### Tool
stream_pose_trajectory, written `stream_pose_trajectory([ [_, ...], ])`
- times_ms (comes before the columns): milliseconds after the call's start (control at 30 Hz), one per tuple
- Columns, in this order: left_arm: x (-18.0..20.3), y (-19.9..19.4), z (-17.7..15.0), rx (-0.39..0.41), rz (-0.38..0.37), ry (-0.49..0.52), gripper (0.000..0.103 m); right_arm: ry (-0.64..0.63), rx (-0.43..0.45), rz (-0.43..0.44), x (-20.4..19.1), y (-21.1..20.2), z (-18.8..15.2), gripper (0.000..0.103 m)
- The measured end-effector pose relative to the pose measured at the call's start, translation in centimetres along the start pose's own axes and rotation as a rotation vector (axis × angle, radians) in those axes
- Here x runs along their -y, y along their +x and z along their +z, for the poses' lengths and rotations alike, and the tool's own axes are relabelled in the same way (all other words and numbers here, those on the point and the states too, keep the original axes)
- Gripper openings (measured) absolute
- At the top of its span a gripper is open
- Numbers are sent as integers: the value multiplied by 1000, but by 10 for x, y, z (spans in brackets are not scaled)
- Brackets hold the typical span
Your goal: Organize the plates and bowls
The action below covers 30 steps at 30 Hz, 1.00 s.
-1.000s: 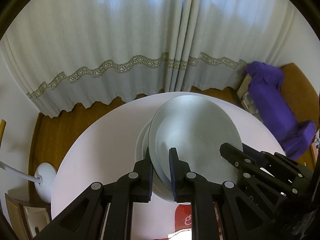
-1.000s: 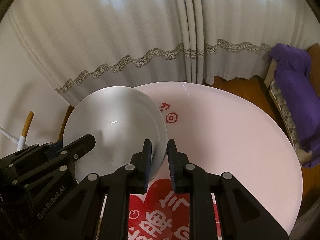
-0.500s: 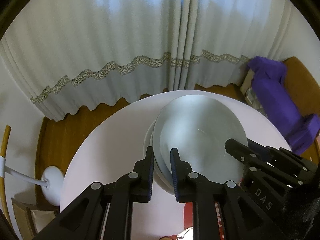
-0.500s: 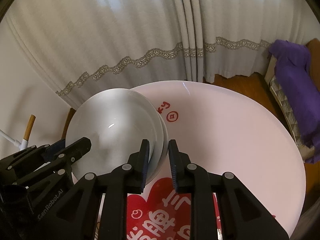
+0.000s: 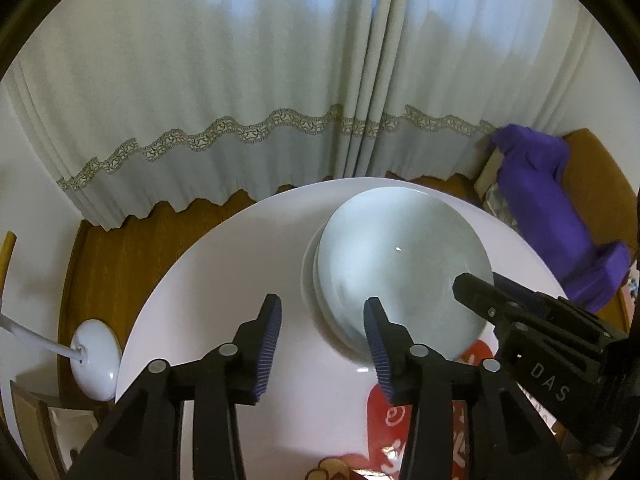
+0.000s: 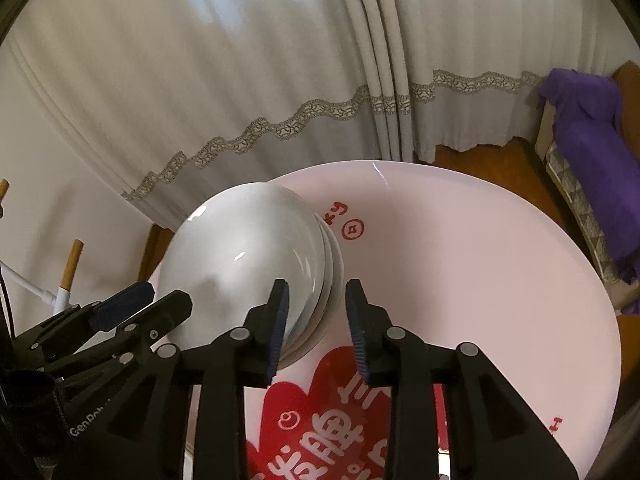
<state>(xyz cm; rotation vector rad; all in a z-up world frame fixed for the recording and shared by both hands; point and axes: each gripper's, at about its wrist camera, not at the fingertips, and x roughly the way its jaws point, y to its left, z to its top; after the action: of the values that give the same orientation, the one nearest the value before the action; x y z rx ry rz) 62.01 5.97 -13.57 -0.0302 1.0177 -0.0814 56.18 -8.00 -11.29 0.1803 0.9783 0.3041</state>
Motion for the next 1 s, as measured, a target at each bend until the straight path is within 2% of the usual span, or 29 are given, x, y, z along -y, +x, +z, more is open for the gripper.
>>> stream_pose_trajectory([
  [67, -4, -12, -9, 16, -10, -13, 48, -2, 6, 1, -2, -8, -4, 32],
  [300, -13, -75, -66, 82, -6, -9, 50, -51, 33, 14, -16, -58, -35, 37],
  [433, -14, -125, -112, 139, -36, -21, 60, -90, 54, 29, -29, -99, -66, 39],
  [500, -14, -149, -138, 162, -41, -23, 61, -110, 69, 36, -36, -121, -82, 43],
  [533, -13, -165, -153, 182, -45, -22, 61, -123, 79, 34, -39, -133, -91, 49],
  [567, -13, -177, -165, 195, -43, -20, 64, -133, 87, 34, -42, -142, -98, 56],
  [600, -14, -188, -179, 209, -35, -19, 65, -142, 94, 35, -45, -150, -105, 58],
  [767, -11, -245, -254, 279, 11, -21, 76, -166, 132, 50, -53, -197, -147, 61],
  [867, 0, -268, -294, 297, 15, -12, 79, -172, 149, 49, -54, -218, -169, 70],
  [1000, 12, -295, -335, 312, 17, -15, 85, -177, 159, 51, -49, -241, -192, 71],
])
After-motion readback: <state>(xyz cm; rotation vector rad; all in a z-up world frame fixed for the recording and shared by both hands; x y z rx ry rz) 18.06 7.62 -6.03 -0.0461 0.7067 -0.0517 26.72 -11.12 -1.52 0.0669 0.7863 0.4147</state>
